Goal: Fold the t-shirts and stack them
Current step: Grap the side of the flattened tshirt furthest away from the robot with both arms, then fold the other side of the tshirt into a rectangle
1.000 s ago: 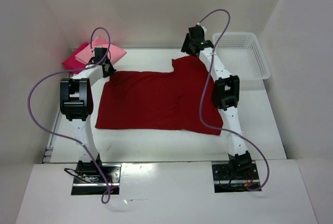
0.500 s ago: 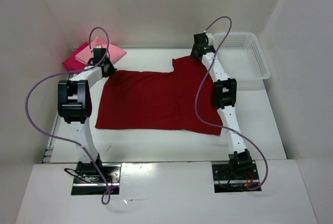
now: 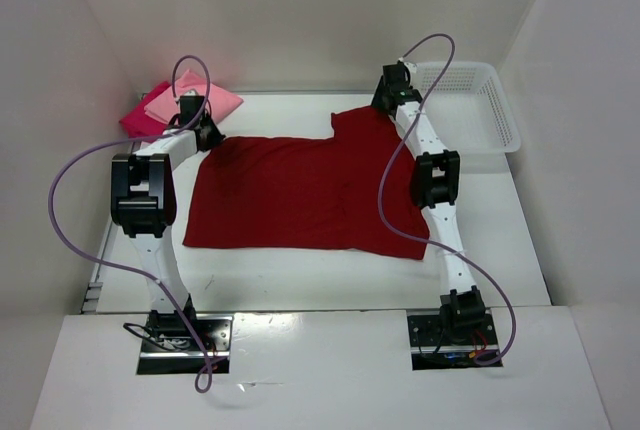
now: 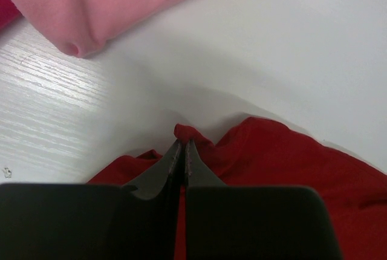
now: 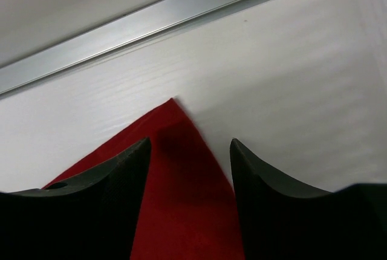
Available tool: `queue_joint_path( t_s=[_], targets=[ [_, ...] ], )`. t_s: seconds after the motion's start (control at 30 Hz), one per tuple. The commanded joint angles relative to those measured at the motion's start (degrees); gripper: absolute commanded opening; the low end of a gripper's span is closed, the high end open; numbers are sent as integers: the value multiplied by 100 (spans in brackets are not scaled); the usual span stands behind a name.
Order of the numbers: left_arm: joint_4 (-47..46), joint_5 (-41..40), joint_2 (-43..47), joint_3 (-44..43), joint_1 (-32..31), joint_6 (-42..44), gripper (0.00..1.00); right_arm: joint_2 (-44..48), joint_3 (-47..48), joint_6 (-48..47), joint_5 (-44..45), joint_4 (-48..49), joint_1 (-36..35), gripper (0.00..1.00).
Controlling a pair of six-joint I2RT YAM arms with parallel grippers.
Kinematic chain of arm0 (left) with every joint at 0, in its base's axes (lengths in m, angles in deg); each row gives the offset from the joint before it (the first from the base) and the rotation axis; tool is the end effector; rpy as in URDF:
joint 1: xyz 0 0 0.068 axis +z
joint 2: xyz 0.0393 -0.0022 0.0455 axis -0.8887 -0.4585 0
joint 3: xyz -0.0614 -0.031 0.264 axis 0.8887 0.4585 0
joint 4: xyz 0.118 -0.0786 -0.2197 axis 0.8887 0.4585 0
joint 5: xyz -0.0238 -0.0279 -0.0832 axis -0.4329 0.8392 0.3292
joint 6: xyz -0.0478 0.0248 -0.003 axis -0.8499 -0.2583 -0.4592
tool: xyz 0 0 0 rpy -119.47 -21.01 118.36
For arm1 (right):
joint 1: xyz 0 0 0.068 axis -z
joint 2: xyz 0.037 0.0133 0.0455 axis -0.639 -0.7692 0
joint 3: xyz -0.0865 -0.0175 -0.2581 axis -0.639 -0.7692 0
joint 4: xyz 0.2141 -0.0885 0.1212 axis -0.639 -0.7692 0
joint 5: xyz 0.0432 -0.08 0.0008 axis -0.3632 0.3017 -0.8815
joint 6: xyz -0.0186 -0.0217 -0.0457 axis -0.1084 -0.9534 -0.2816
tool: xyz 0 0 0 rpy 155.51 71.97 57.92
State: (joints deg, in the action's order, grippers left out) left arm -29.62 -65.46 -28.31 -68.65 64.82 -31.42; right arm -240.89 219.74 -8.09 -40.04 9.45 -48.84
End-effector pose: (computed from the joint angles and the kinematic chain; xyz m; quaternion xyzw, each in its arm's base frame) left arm 0.4657 0.0200 0.1897 -0.2921 0.8544 -0.0811 0.4219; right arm 0.5995 0.0878 0.1543 0.1564 0.8874 0.0148 0.4334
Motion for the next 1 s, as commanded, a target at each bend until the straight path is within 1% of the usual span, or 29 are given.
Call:
queue_joint_path(
  t_s=[0.0,0.07,0.13,0.17,0.2,0.23,0.3,0.33,0.4,0.43,0.5,0.53,0.63,0.77,0.8,0.87,0.9,0.93,0.97],
  targets=[
    [-238,60,288,53,-44,-159,5,-144,185,61,-402,379,-10,60],
    [-291,60,341,124,-44,-159,5,-145,185,62,-473,379,-10,60],
    [-291,60,393,185,-44,-159,5,-145,185,62,-613,379,-10,55],
    [-343,60,393,185,-44,-159,5,-145,185,114,-614,379,-10,55],
    [-343,60,463,246,-44,-159,5,-145,185,114,-666,327,-10,53],
    [-343,60,516,247,-44,-159,5,-145,185,114,-666,274,-10,43],
    [-343,60,516,247,-44,-159,5,-145,185,166,-666,273,-10,33],
    [-395,60,569,299,-44,-159,5,-145,185,219,-666,212,-10,24],
    [-396,131,569,299,-44,-212,5,-145,316,272,-666,160,-10,15],
    [-396,131,569,299,-44,-212,5,-145,369,325,-666,107,-10,8],
    [-396,131,639,299,-44,-212,5,-145,466,413,-719,106,-10,2],
    [-396,131,639,299,-44,-212,5,-84,553,465,-719,45,-10,0],
    [-396,131,771,413,-44,-212,4,294,625,466,-640,-78,-10,0],
    [-396,244,990,580,8,-264,1,935,493,466,-1174,-438,103,0],
    [-396,245,1043,641,61,-265,1,1171,406,466,-1176,-552,104,0],
    [-458,306,1210,860,114,-326,1,1445,20,466,-1438,-833,104,0],
    [-510,306,1263,914,114,-326,1,1803,-208,466,-1509,-834,104,0],
    [-510,367,1263,967,193,-326,0,2033,-828,466,-1562,-834,104,0],
    [-510,472,1342,1037,193,-326,0,2287,-1243,466,-1632,-721,104,0]
  ],
)
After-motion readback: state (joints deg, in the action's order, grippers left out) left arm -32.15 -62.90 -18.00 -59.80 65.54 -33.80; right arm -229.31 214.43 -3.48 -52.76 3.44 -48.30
